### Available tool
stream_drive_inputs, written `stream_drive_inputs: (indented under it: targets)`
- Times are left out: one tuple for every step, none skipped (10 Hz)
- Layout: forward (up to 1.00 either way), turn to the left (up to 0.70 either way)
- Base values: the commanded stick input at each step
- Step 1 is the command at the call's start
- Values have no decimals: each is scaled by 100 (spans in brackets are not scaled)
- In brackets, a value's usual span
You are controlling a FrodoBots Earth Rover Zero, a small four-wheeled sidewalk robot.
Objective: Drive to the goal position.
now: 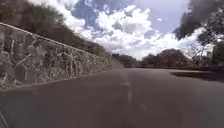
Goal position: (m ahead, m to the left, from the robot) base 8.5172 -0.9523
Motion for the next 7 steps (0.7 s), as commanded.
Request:
stream_drive_inputs:
  targets:
    - [70,0]
    - [70,0]
    - [70,0]
    - [70,0]
    - [70,0]
    - [70,0]
    - [70,0]
